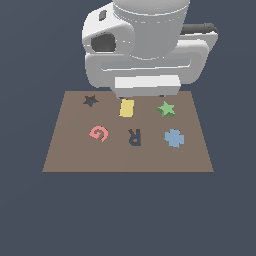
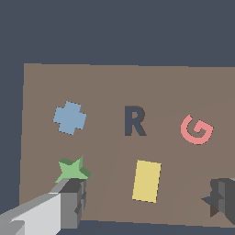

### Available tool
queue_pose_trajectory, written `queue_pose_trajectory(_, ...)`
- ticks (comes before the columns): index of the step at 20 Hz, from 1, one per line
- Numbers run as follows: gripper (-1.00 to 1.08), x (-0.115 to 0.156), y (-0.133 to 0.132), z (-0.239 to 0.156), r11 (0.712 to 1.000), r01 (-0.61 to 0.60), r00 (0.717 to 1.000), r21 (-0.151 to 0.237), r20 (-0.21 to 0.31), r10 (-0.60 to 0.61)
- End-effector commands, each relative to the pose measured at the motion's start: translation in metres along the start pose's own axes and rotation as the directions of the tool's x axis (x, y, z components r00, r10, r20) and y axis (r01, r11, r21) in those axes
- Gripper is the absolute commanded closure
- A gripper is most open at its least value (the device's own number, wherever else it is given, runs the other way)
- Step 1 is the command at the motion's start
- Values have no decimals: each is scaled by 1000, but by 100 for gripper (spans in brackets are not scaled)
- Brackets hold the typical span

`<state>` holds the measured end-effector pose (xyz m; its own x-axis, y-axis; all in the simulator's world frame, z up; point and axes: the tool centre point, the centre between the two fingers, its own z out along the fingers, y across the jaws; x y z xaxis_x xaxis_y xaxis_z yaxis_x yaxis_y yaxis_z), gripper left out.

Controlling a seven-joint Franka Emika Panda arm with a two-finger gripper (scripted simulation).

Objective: Insert a designated object into the corresponding slot on a board.

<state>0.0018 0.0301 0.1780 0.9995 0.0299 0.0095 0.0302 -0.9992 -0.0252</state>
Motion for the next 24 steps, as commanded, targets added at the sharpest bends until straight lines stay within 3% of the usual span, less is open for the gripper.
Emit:
queue_pose_trajectory(1,-92,0,0,0,1000,0,1000,0,0,0)
queue_pose_trajectory(9,-92,1,-7,7,998,59,998,-1,1,-59)
queue_pose_trajectory(16,-92,0,-23,25,978,209,978,-2,4,-209)
queue_pose_trajectory(20,-92,-3,-38,41,942,334,942,-3,7,-334)
queue_pose_trajectory(24,-92,-9,-55,60,875,485,874,-3,11,-485)
